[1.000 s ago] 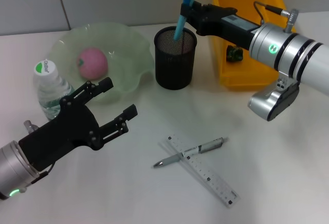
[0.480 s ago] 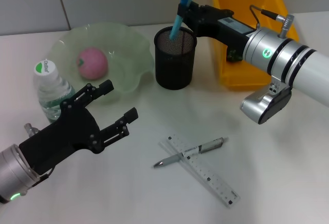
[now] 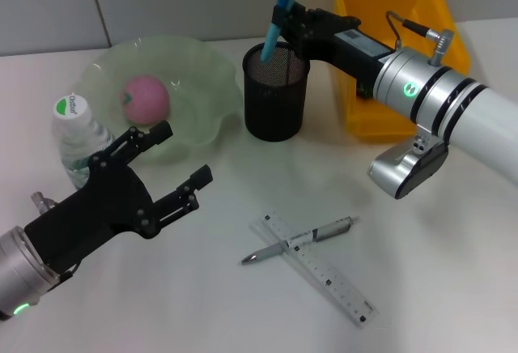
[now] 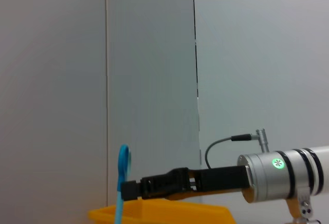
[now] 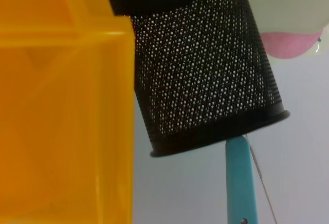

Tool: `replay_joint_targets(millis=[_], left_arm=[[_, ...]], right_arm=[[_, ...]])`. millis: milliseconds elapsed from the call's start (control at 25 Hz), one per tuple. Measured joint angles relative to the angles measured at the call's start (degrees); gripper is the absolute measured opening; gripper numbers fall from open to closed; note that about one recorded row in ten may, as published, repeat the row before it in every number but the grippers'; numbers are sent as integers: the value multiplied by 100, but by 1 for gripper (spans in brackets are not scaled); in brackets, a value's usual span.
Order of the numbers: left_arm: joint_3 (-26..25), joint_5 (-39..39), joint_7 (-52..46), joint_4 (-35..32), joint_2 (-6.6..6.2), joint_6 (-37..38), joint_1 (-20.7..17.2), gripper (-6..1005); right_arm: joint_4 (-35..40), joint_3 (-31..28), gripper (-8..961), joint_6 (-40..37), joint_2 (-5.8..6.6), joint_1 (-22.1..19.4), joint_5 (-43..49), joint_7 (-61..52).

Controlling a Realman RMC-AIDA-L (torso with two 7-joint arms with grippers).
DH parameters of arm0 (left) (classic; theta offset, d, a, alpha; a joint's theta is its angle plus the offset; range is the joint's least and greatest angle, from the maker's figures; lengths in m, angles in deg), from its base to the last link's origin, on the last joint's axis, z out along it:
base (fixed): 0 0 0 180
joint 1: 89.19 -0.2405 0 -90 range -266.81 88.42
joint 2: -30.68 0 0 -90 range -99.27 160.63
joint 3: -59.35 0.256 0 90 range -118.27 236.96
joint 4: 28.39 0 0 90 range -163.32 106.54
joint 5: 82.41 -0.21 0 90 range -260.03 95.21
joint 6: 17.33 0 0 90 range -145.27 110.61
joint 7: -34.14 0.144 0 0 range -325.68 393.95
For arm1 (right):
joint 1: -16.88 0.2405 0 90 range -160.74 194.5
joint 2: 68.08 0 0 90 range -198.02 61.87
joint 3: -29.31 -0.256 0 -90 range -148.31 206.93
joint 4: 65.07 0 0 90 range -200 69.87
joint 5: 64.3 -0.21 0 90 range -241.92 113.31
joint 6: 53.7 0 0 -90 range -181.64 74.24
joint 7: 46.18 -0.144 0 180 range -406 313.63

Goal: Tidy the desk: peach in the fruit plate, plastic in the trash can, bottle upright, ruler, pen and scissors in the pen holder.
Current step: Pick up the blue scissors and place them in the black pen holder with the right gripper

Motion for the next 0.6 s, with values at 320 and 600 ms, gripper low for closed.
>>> replay_joint_targets(millis=[320,600], left_arm=[[0,35,108,16,0,5,-6,783],[0,45,117,18,0,10,-5,783]], right_arm=[[-305,282,245,1,0,27,-772,516],[-322,528,310,77,0,48,-1682,1126]])
